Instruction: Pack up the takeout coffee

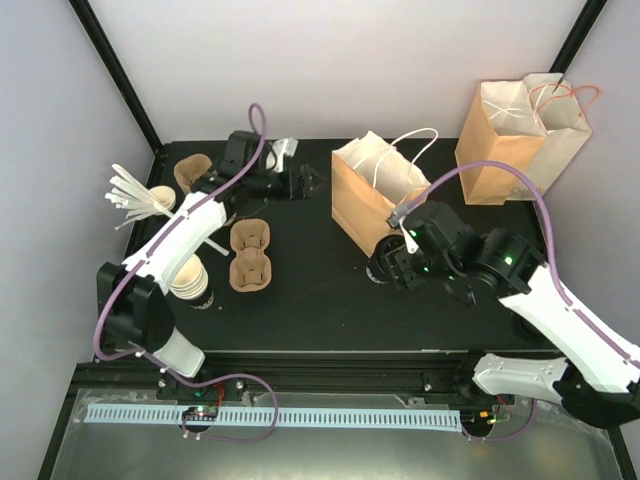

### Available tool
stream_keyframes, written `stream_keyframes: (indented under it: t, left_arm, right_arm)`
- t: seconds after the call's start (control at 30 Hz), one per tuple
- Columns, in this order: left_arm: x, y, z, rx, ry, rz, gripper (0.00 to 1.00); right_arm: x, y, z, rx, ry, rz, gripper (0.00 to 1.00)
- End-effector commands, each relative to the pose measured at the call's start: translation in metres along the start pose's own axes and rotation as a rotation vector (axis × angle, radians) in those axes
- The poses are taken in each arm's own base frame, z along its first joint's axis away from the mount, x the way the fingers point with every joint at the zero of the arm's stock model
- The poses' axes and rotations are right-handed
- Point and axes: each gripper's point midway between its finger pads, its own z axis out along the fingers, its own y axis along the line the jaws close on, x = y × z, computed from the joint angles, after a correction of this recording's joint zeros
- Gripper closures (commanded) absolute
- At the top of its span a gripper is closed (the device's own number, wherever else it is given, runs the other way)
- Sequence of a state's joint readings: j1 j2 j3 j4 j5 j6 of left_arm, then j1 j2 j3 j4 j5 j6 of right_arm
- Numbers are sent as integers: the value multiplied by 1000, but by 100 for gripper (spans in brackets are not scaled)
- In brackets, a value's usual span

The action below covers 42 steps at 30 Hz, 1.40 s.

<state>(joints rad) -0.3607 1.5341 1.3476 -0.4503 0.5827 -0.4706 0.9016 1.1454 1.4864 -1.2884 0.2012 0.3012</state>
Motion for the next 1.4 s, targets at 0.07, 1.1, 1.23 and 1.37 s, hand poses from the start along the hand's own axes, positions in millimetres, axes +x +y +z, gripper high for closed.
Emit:
stream_keyframes:
  t: [0.07, 1.1, 1.23, 1.37]
  left_arm:
    - [-62, -47, 22, -37, -74, 253, 4]
    - [-106, -30, 96, -360, -30, 631, 98]
    - [-94, -37, 83, -329, -6, 633, 99]
    - [-77, -44, 59, -312, 23, 625, 98]
  right_arm:
    - [13, -6, -17, -23, -57, 74, 32]
    - [-39, -54, -128, 132, -314, 115, 38]
    - [-60, -68, -134, 240, -351, 131, 40]
    - [-80, -68, -131, 280, -373, 124, 40]
